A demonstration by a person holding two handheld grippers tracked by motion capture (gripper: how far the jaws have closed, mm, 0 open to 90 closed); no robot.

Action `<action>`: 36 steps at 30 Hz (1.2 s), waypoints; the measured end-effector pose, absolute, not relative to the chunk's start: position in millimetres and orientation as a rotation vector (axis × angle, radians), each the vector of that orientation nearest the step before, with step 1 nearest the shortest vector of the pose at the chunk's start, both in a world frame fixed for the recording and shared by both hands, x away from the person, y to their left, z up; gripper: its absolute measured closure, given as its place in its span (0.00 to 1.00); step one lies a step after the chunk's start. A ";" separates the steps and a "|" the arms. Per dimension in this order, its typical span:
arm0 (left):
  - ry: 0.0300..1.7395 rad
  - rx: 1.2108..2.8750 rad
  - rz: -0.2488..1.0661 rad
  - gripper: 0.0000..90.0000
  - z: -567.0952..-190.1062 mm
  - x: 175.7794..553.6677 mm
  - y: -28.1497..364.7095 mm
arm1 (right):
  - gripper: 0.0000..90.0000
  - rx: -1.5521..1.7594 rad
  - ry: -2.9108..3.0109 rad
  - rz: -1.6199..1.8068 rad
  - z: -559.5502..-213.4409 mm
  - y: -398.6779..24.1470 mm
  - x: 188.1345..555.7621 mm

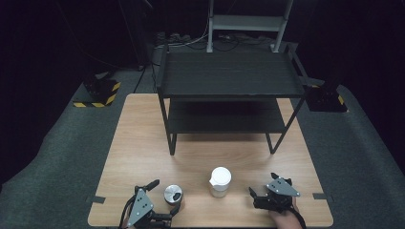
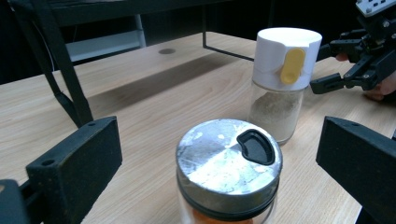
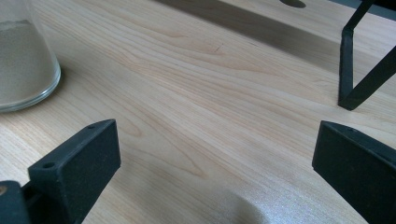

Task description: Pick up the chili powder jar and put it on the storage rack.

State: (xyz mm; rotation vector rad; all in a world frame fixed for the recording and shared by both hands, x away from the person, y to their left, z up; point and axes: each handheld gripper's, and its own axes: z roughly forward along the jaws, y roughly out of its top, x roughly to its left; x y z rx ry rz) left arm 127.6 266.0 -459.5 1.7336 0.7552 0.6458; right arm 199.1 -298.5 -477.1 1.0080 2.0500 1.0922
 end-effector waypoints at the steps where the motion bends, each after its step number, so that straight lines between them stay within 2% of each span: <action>1: 0.755 1.735 0.647 0.00 -459.9 127.7 265.4 | 0.00 1.007 2.051 1.091 -477.0 -298.4 199.2; 12: 0.764 1.752 0.634 0.03 -467.3 132.9 258.5 | 0.00 1.005 2.054 1.091 -476.8 -298.6 199.4; 23: 0.770 1.749 0.615 0.23 -473.1 136.4 263.7 | 0.00 1.003 2.056 1.090 -476.7 -298.6 199.8; 36: 0.743 1.765 0.613 0.34 -473.1 136.7 262.7 | 0.00 1.000 2.058 1.090 -476.7 -298.8 199.8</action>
